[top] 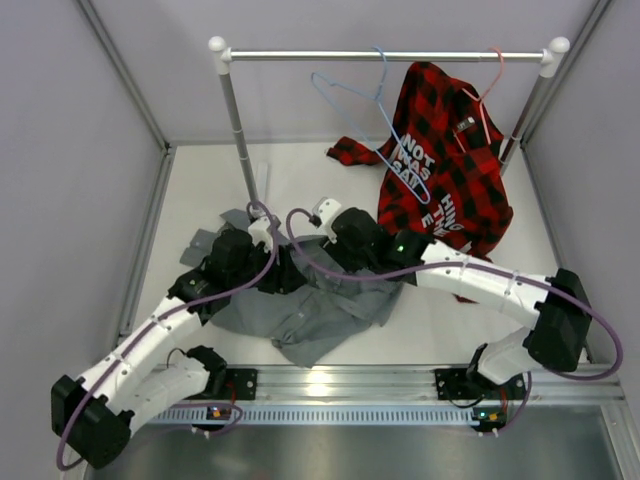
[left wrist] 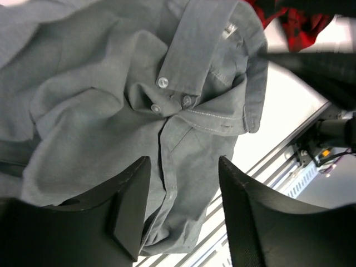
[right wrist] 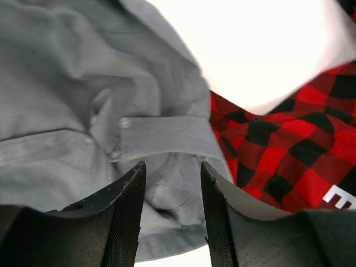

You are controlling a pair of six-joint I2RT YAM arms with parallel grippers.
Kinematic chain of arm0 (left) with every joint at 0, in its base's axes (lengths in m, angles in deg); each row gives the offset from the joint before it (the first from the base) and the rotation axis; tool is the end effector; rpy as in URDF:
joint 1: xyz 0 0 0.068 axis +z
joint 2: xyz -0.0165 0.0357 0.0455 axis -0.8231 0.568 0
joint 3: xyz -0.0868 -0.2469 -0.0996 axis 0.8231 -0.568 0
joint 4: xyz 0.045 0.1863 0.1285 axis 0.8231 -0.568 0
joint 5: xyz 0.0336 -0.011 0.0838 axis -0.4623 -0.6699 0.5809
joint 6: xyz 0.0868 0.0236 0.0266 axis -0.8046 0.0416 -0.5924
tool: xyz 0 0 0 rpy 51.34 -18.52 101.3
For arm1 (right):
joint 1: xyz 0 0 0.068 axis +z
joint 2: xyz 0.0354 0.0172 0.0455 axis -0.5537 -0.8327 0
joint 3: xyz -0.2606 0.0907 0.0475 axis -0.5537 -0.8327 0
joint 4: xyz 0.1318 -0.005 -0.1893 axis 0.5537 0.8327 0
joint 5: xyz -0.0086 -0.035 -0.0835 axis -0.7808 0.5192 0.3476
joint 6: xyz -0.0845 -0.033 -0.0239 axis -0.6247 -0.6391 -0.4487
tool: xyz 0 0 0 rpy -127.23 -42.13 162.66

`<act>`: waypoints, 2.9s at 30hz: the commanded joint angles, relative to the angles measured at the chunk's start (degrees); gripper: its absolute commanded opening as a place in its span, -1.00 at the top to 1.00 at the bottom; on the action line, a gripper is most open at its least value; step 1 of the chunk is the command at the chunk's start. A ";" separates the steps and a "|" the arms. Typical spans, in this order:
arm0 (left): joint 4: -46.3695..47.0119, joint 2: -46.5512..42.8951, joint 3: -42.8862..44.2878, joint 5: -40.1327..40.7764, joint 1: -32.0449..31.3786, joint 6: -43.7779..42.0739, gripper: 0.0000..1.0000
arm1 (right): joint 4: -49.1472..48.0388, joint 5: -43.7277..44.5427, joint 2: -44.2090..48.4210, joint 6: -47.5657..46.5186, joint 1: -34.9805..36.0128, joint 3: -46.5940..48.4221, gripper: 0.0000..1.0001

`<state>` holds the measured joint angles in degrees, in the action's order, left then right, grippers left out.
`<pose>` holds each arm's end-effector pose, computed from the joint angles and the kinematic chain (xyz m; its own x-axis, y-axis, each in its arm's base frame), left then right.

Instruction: Place the shirt on the hanger

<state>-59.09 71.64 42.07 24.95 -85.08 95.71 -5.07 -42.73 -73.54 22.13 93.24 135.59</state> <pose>0.1541 -0.1186 0.2586 -0.7464 -0.0594 -0.6629 0.4075 0.7467 -0.5257 0.1862 0.2642 0.2883 -0.3015 -0.6326 -0.7134 -0.7197 0.6418 -0.2650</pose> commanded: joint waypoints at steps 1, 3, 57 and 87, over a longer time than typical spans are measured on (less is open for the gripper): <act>8.21 0.07 -0.79 5.24 -5.62 3.09 -0.17 | -3.56 -1.88 1.17 3.16 -6.07 0.52 0.17; 9.72 3.57 0.44 15.28 -13.75 2.92 -0.24 | -5.31 -1.02 4.75 10.36 -6.88 -2.11 0.17; -25.59 9.21 38.23 51.10 -25.60 -6.65 1.00 | -5.60 -1.74 8.02 0.96 -6.53 8.13 1.00; -13.30 2.19 15.13 23.10 -18.21 -0.42 1.00 | 15.94 -8.02 16.39 4.14 -25.41 20.11 -0.46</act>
<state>-73.64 74.20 57.87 49.11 -103.66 93.59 6.73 -49.97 -55.00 27.56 73.09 150.60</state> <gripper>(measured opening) 0.023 0.722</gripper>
